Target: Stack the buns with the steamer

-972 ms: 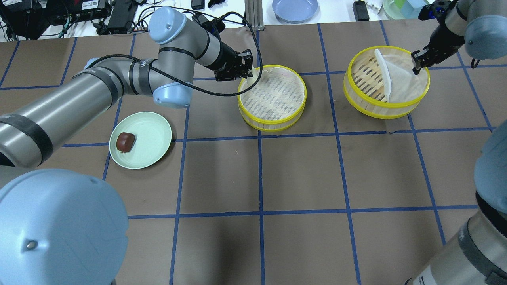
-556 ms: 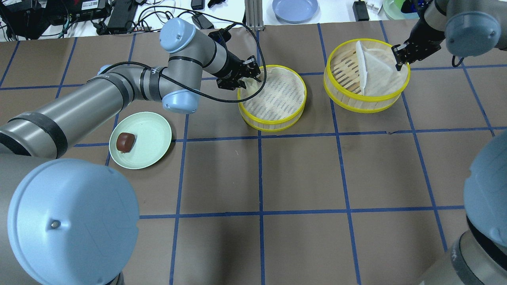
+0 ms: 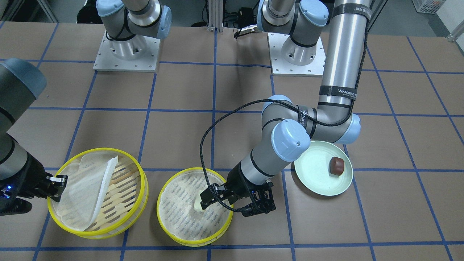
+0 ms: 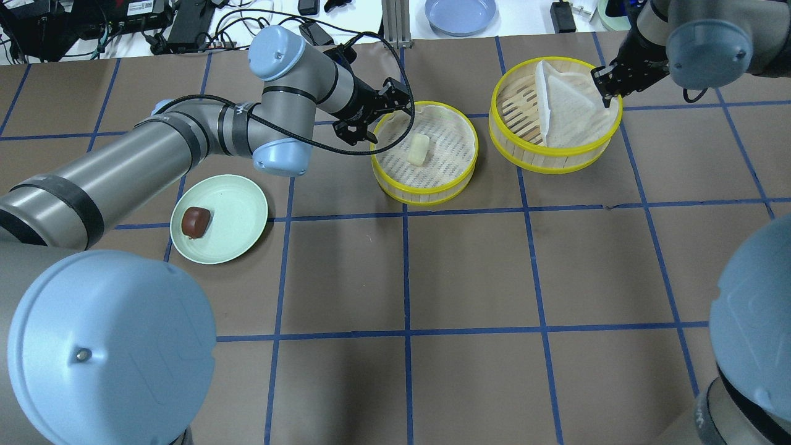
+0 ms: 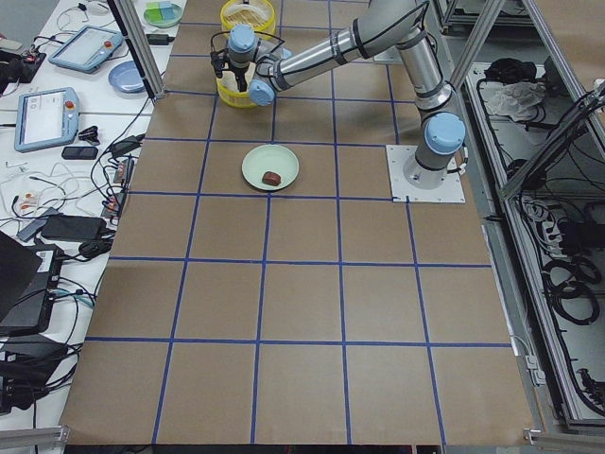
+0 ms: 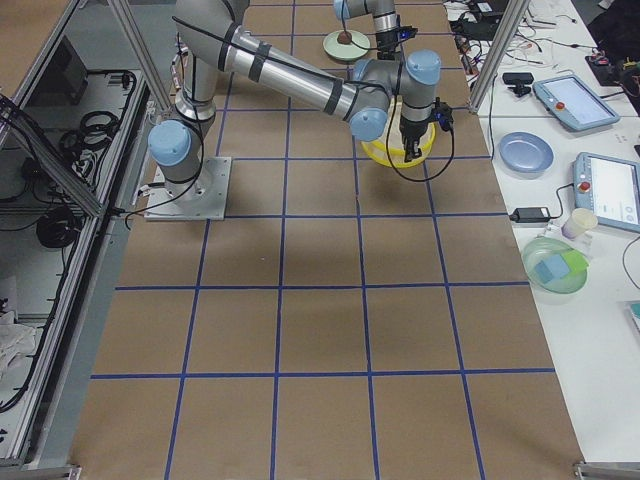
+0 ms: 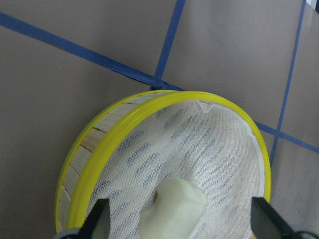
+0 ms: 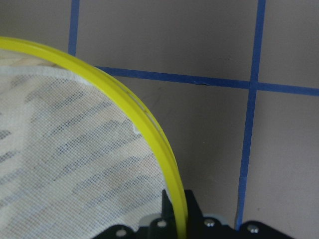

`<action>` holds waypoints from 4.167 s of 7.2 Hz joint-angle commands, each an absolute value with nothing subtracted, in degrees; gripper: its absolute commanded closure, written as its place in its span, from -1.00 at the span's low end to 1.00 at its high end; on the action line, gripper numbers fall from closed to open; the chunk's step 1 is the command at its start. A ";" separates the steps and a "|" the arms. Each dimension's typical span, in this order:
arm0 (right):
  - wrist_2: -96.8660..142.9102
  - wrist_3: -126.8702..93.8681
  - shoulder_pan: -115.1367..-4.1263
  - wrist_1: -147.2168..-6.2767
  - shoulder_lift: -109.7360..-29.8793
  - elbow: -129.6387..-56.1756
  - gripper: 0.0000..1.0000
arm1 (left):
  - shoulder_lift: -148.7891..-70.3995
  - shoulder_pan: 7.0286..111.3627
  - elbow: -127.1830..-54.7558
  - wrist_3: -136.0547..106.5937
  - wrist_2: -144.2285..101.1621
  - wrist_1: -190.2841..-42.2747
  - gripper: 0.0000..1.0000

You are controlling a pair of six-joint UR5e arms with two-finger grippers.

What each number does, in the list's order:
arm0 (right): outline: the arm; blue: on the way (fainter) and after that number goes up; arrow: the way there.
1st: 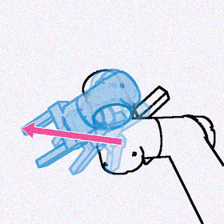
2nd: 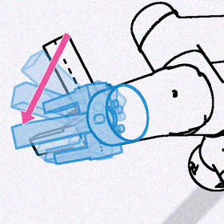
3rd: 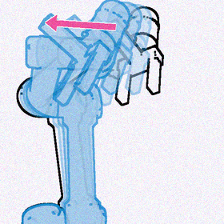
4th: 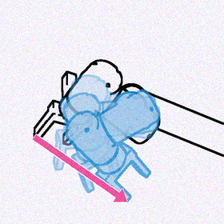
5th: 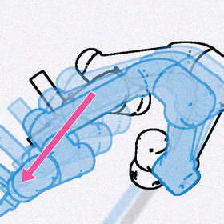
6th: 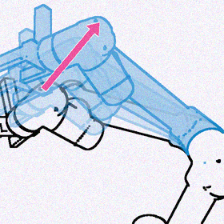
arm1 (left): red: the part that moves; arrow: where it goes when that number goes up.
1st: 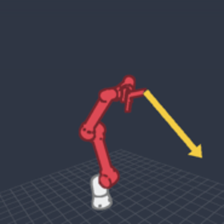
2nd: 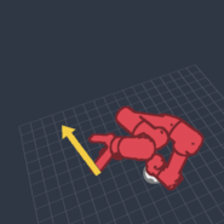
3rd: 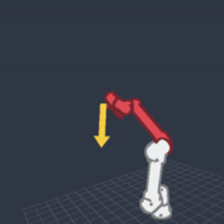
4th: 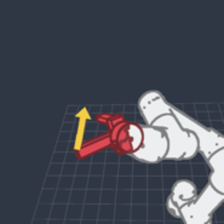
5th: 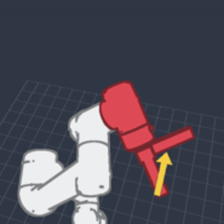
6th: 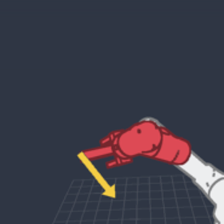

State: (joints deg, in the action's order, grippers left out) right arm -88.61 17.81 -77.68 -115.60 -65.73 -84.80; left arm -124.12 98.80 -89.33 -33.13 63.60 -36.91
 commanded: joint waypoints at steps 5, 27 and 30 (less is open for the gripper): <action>-88.07 -8.03 -93.39 -118.45 -67.42 -87.10 1.00 | -113.48 81.17 -87.63 4.50 82.40 -65.08 -1.00; -87.45 -15.91 -95.80 -125.24 -62.05 -89.90 0.68 | -115.93 73.04 -100.29 22.68 93.87 -66.88 -1.00; -88.06 -16.00 -95.98 -125.33 -62.14 -90.97 -0.15 | -116.19 73.30 -100.81 22.68 92.82 -67.06 -1.00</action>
State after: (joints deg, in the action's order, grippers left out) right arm -87.70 -15.97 -95.93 -125.26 -62.10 -90.79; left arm -115.99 73.18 -100.70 23.00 93.57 -66.97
